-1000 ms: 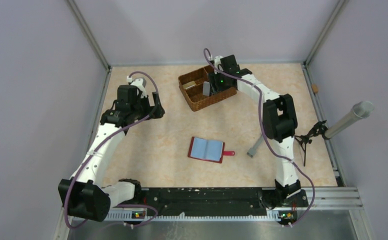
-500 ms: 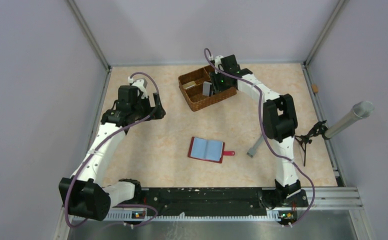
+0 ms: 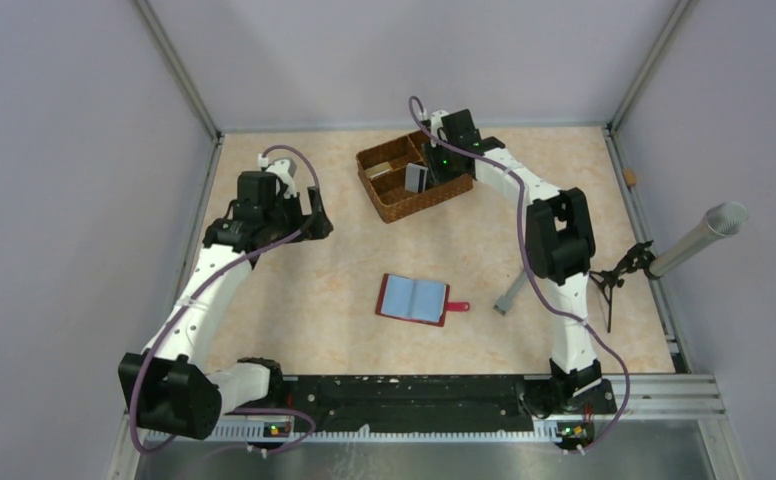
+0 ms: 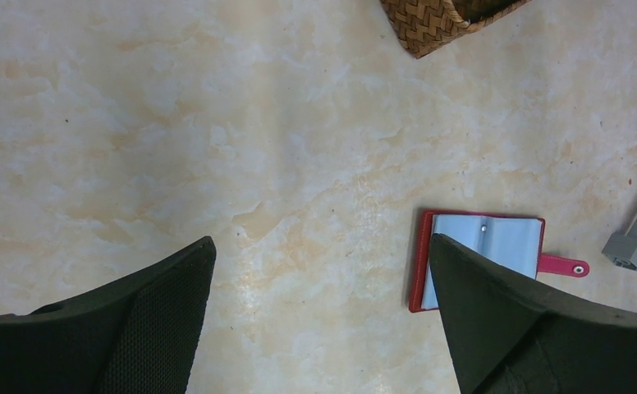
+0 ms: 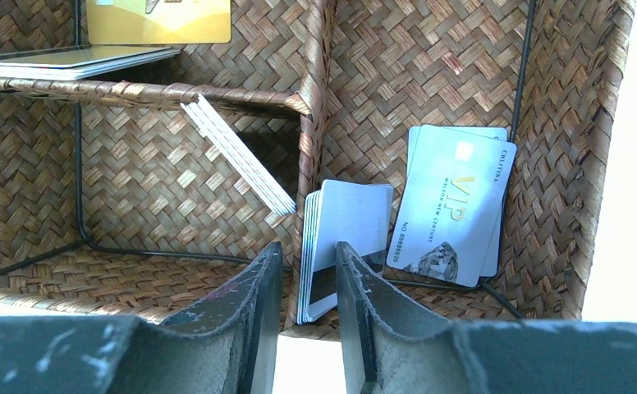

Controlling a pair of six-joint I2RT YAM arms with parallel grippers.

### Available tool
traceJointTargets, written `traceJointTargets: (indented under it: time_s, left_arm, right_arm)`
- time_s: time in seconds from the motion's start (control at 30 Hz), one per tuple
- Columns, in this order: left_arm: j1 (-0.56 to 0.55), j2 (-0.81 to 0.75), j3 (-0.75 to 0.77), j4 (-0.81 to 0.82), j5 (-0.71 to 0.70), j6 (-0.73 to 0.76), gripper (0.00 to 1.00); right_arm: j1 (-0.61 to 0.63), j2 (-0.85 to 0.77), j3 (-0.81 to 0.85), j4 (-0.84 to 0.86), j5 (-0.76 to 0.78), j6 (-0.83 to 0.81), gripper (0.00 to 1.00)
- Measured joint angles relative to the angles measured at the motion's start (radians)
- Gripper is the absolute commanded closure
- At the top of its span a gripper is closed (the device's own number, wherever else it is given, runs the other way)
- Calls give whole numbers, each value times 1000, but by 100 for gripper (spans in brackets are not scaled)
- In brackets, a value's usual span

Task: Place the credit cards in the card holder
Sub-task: Pick up the credit card from the storage box.

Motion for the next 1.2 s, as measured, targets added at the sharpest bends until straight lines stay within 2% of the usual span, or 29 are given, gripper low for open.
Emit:
traceJointTargets:
  time_s: [0.43,0.6,1.2]
  left_arm:
    - [1,13,-1,0,15,9,1]
    - [1,16,-1,0,26,10,1]
    - [1,17,-2,0,42,13,1]
  right_arm:
    - [0,-2,0,21,14,10,78]
    - [0,-4,-1,21,21,11,84]
    - [0,-26,-21,28,39,14,83]
